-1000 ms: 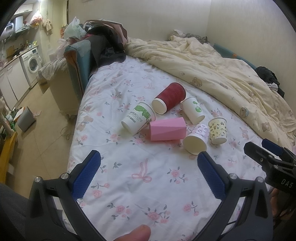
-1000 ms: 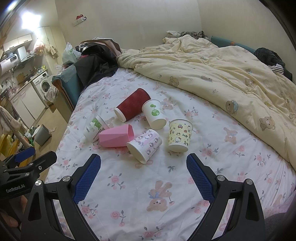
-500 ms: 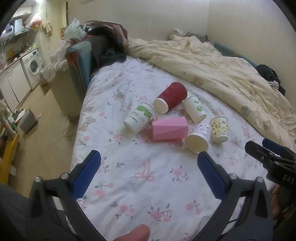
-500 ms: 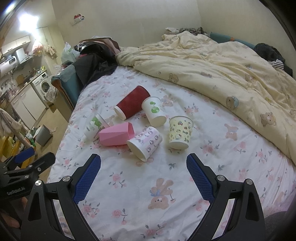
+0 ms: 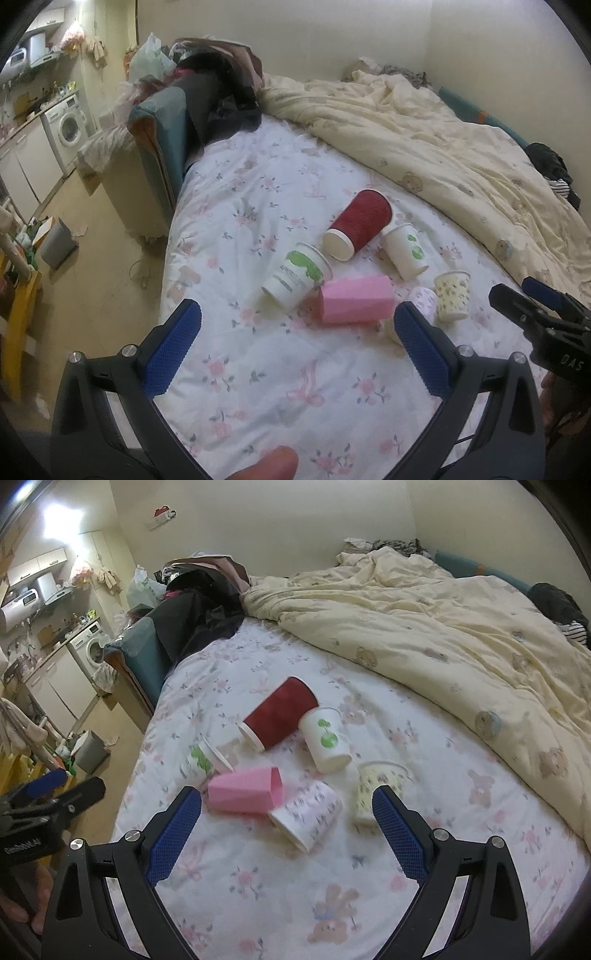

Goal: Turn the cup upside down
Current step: 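Move the left tool to the red ribbed cup and close on it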

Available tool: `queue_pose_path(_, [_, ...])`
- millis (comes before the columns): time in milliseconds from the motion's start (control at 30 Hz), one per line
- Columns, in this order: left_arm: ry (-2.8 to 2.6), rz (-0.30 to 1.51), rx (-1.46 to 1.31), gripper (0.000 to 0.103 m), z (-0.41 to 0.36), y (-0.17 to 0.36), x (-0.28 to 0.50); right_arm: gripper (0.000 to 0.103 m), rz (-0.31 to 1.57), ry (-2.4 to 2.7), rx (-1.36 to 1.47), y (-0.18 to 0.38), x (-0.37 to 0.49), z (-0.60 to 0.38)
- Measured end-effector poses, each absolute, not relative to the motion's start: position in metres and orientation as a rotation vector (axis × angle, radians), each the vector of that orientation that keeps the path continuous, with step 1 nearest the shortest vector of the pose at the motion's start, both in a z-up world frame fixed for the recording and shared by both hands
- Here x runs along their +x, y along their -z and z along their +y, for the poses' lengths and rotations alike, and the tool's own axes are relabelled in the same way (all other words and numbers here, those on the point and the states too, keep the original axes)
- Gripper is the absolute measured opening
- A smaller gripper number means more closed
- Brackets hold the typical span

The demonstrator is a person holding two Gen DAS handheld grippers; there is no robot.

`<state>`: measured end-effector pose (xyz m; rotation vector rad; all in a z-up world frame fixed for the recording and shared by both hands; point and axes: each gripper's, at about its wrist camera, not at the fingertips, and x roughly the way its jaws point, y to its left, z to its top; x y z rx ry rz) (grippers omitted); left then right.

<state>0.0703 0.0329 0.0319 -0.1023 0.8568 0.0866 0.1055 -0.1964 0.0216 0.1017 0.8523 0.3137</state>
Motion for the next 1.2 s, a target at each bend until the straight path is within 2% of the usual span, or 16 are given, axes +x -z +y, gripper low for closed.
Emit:
queue_pose_path(500, [-0.094, 0.939, -0.139, 0.103, 0.064, -0.006, 0.199, 0.096, 0.949, -0.342, 0.119, -0.006, 0.246, -0.148])
queue_pose_path(800, [-0.09, 0.997, -0.12, 0.103, 0.078, 0.029, 0.253, 0.094, 1.136, -0.356, 0.205, 0.04, 0.315, -0.126])
queue_pose_path(967, [-0.084, 1.032, -0.127, 0.103, 0.088, 0.046, 0.269, 0.084, 1.255, -0.318, 0.266, 0.076, 0.341, -0.119])
queue_pose_path(1200, [-0.088, 1.044, -0.111, 0.103, 0.099, 0.062, 0.283, 0.084, 1.393, -0.21, 0.303, 0.117, 0.364, -0.107])
